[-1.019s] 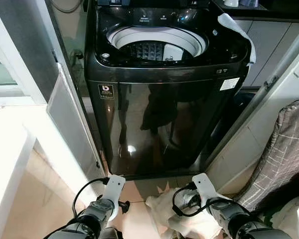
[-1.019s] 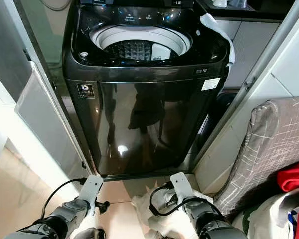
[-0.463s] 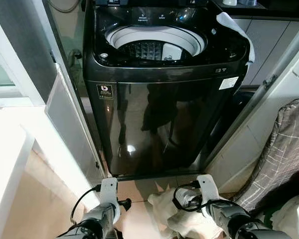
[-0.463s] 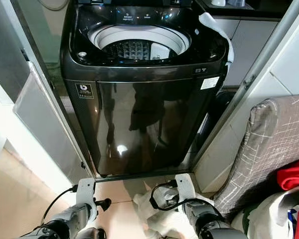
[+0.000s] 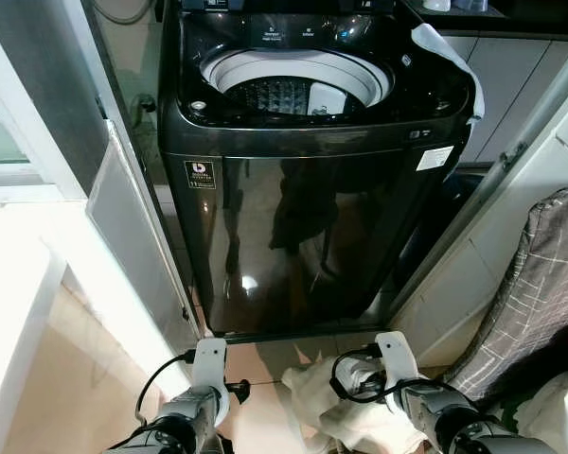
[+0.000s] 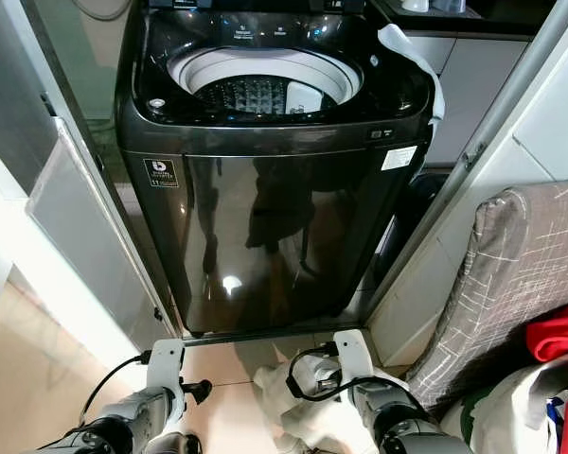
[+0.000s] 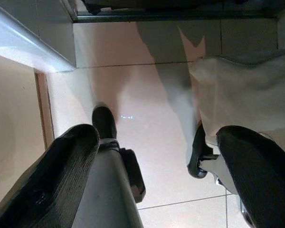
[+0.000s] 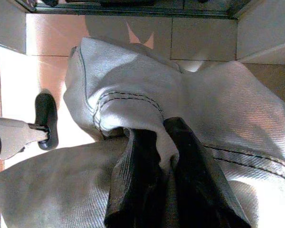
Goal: Clothes washing
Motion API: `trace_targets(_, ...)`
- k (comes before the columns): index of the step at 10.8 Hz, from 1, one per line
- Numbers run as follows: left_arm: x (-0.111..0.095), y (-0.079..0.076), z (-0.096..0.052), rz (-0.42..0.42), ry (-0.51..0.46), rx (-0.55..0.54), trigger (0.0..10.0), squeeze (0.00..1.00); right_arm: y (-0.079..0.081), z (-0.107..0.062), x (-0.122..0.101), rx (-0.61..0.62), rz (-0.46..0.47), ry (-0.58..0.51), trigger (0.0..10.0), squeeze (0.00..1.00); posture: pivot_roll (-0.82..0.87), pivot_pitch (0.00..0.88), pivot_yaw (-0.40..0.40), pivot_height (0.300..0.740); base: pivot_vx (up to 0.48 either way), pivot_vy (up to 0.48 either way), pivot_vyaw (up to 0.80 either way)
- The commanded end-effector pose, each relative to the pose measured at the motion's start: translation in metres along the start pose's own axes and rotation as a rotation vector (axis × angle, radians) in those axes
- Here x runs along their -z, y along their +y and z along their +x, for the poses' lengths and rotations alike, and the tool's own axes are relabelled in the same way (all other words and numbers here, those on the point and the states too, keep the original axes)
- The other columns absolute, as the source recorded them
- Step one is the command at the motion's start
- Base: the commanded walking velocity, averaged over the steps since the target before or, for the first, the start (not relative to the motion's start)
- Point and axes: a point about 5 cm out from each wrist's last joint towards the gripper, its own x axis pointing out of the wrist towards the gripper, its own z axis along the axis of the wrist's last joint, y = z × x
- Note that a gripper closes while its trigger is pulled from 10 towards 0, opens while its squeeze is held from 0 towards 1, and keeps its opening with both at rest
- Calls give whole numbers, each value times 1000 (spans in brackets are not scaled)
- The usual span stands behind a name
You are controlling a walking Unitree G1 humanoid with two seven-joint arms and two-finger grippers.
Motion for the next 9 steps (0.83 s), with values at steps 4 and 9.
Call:
trace_targets(4, -7, -3, 0, 196, -20, -22, 10000, 0, -8, -2, 0, 11, -96, 9, 10000, 0, -38, 3, -55, 740, 0, 0, 0)
trace_targets(9, -13, -6, -1, 370, -126, 3, 10000, 0, -9, -2, -2, 36, -112, -85, 10000, 0, -22, 0, -50, 740, 0, 0, 0)
